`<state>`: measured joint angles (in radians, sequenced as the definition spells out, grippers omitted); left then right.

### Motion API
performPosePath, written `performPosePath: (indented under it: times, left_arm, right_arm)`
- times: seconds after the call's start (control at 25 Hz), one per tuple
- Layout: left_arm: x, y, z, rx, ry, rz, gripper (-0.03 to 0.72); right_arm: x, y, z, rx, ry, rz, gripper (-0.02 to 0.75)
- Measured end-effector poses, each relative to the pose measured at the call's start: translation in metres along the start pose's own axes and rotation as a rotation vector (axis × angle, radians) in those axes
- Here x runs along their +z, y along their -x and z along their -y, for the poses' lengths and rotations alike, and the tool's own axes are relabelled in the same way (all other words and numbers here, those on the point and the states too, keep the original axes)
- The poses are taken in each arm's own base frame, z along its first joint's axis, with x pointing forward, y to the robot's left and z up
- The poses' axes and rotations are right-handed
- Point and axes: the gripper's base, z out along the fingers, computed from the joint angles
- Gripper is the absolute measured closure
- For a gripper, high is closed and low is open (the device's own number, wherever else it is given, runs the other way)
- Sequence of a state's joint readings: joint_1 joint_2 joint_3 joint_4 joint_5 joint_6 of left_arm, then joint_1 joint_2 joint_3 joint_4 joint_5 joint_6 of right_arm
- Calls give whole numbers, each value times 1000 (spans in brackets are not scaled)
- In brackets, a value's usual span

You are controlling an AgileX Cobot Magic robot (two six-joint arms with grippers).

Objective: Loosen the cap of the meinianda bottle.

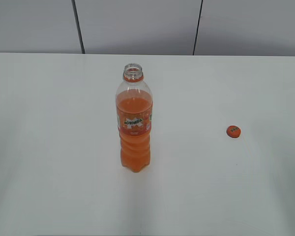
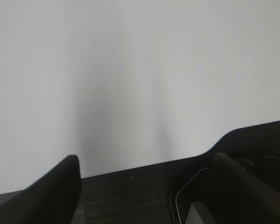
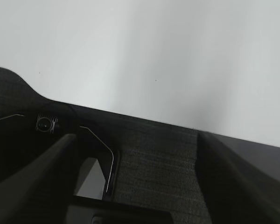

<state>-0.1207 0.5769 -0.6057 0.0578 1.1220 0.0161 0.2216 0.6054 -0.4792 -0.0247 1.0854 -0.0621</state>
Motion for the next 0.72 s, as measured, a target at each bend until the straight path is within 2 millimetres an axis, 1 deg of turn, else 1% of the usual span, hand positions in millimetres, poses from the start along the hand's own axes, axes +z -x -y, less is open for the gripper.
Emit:
performPosePath:
  times: [0.28, 0.44, 0.6, 0.72]
  left_arm:
    - [-13, -9, 2, -17, -26, 88, 169]
    - [-23, -18, 3, -25, -36, 157, 169]
    - [-34, -28, 3, -28, -33, 249, 172]
    - [-42, -37, 3, -30, -30, 351, 172]
  right_arm:
    - [-13, -10, 0, 2, -8, 115, 155]
    - [-21, -17, -1, 4, -14, 191, 155]
    - [-30, -26, -1, 6, -21, 291, 155]
    - [-32, -34, -2, 7, -27, 373, 155]
